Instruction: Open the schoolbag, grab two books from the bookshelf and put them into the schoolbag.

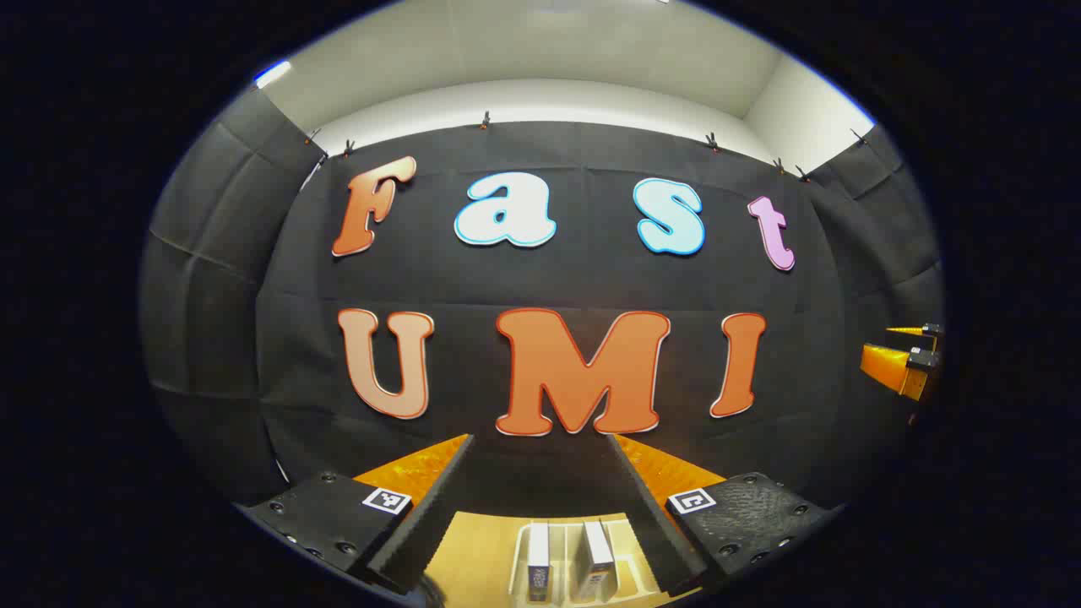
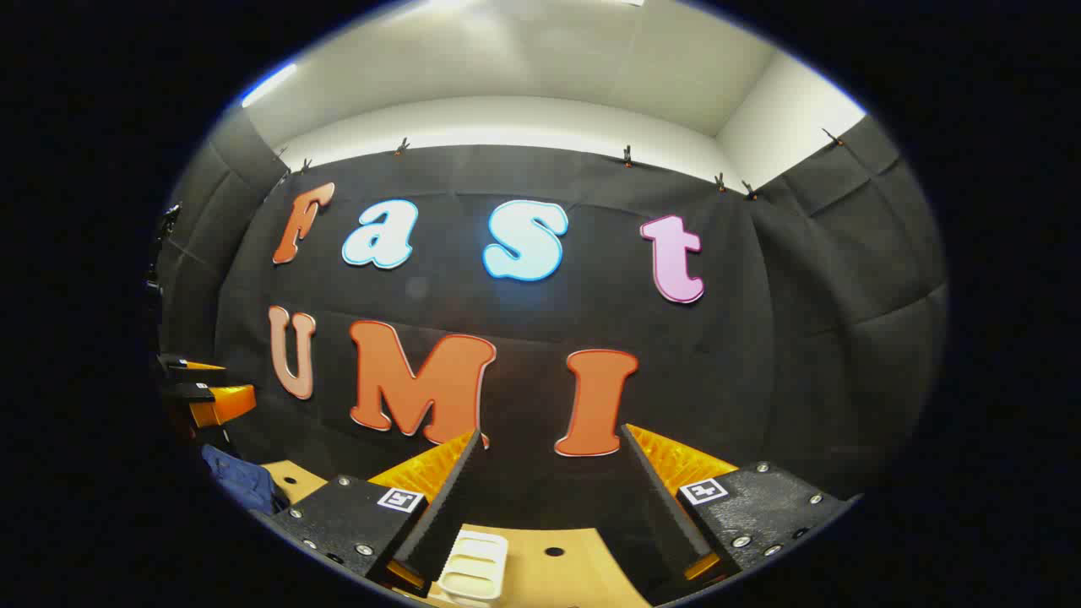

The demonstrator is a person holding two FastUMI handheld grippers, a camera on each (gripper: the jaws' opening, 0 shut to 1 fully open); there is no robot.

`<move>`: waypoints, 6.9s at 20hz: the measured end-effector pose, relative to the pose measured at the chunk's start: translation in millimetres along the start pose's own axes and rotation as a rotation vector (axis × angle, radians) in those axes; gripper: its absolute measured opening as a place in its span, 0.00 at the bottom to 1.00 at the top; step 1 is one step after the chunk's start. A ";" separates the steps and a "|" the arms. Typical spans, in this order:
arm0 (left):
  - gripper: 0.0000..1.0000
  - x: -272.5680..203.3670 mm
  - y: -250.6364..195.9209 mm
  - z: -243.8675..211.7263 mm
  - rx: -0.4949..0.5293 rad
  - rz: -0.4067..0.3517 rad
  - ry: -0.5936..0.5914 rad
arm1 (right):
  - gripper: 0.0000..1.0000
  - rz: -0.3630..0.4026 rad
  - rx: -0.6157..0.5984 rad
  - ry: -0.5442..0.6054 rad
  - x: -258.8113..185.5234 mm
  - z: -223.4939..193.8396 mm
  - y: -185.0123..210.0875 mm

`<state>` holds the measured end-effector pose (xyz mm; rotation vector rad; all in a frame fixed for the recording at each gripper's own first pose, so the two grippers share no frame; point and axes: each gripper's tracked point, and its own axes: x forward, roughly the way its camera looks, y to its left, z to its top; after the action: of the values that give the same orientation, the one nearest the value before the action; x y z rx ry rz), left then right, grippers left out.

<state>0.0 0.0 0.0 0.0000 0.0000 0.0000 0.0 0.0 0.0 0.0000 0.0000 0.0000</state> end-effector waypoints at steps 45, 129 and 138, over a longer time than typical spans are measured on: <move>0.92 -30.4 1.2 -23.7 -0.078 0.025 -0.005 | 0.94 0.098 0.131 0.098 -14.5 -37.7 87.4; 0.02 -58.2 279.7 -319.2 0.270 -0.253 0.920 | 0.94 0.307 0.008 0.890 36.1 -279.0 331.7; 0.02 -22.6 296.7 -301.5 0.299 -0.340 0.846 | 0.83 0.255 0.003 1.147 60.4 -344.1 361.0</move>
<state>-22.6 296.7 -301.5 0.2986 0.8461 -0.3397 60.4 361.0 -344.1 0.0030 1.1467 0.2548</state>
